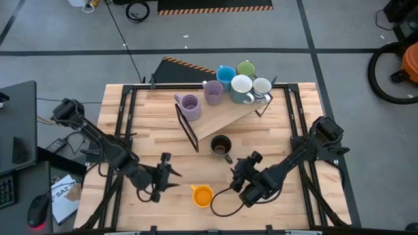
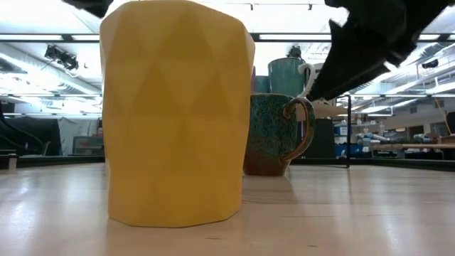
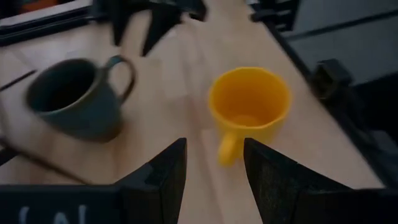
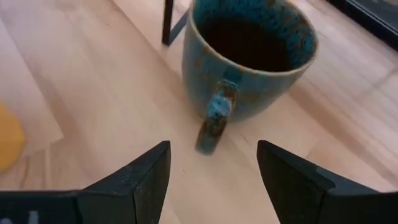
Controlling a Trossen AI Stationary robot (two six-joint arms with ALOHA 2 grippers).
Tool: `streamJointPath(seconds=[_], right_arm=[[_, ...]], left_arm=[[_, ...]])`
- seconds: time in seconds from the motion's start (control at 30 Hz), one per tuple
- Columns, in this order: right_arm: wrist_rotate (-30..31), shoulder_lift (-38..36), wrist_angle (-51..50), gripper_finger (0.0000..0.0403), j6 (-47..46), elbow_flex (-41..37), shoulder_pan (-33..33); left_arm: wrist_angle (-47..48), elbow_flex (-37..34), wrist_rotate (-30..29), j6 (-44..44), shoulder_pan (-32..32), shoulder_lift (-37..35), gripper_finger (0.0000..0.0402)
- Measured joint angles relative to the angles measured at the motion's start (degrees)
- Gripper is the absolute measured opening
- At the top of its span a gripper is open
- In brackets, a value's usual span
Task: Place coffee mugs
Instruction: Put the dark green mug on the shelf
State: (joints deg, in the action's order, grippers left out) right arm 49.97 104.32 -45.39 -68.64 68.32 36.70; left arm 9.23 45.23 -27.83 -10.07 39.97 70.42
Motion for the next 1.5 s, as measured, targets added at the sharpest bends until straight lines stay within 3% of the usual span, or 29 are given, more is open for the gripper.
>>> streamJointPath(seconds=[0.2,0.33,0.53,0.7,1.07,1.5], right_arm=[[0.16,0.04,11.6,0.0244,1.13,-4.95,-0.99],[4.45,0.04,17.19,0.0244,0.55,-8.11,-1.92],[10.23,0.04,22.55,0.0244,1.41,-10.02,-3.31],[11.96,0.04,25.2,0.0241,4.11,-9.97,-4.53],[11.36,0.06,25.34,0.0158,4.33,-10.45,-5.39],[9.95,0.1,27.36,0.0108,5.74,-13.43,-5.74]], left_arm=[[-1.06,-3.87,-5.49,-0.01,-0.11,-3.02,0.0166],[-1.37,-5.09,-6.86,4.43,-0.71,-4.1,0.0166],[-4.79,-8.11,0.46,13.27,-3.24,-8.57,0.0166],[-10.14,-12.42,6.7,15.18,-7.96,-13.85,0.0166],[-21.72,-24.29,8.2,11.52,-12.85,-20.4,0.0166],[-25.35,-25.5,8.17,10.41,-13.18,-20.81,0.0166]])
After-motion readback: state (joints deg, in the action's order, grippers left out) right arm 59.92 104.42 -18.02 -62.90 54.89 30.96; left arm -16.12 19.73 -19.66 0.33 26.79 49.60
